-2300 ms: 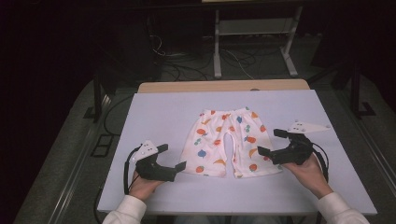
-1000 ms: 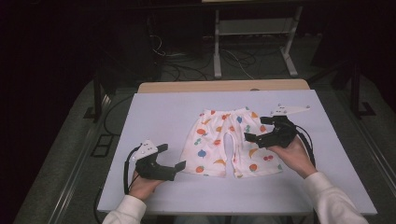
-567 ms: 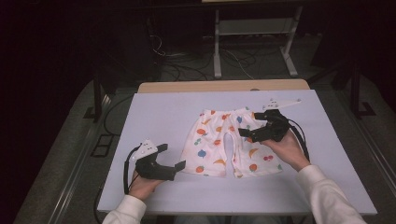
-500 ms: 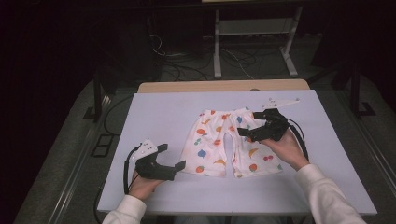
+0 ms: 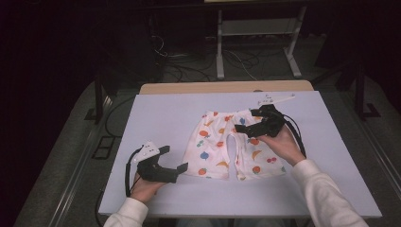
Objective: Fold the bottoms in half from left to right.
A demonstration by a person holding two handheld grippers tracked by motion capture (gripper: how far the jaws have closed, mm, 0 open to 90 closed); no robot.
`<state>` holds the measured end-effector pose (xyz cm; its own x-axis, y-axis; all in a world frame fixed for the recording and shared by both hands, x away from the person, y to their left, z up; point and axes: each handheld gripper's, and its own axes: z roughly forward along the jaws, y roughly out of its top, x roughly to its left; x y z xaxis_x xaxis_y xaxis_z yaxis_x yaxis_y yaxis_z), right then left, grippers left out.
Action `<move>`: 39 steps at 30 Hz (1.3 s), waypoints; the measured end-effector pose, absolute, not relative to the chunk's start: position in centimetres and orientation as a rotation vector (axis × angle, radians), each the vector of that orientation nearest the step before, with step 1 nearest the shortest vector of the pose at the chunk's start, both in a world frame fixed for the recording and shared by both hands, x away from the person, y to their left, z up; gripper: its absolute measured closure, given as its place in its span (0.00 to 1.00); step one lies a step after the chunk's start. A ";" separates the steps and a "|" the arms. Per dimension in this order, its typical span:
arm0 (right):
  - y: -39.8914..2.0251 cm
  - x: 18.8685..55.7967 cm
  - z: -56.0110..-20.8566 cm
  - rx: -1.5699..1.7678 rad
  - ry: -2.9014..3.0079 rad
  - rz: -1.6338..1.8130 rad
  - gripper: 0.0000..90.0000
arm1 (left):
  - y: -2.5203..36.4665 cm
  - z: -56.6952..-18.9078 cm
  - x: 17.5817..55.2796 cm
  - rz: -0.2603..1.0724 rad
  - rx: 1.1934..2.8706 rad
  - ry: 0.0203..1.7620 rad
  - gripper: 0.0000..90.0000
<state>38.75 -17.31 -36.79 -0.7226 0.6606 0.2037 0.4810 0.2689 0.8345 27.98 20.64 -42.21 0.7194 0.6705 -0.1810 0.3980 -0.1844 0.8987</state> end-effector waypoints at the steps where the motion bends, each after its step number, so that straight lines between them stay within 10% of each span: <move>1: -17.2 38.9 -36.8 1.072 2.349 1.437 0.00 | 20.6 -42.2 28.0 0.304 1.809 0.840 0.00; 39: -13.5 43.9 -36.4 1.082 2.369 1.413 0.00 | 20.6 -42.2 28.0 0.301 1.811 0.840 0.00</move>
<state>43.87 -13.52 -36.42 -0.7197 0.6638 0.2035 0.4946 0.2844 0.8213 28.04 20.62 -42.20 0.7198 0.6696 -0.1833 0.4005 -0.1847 0.8975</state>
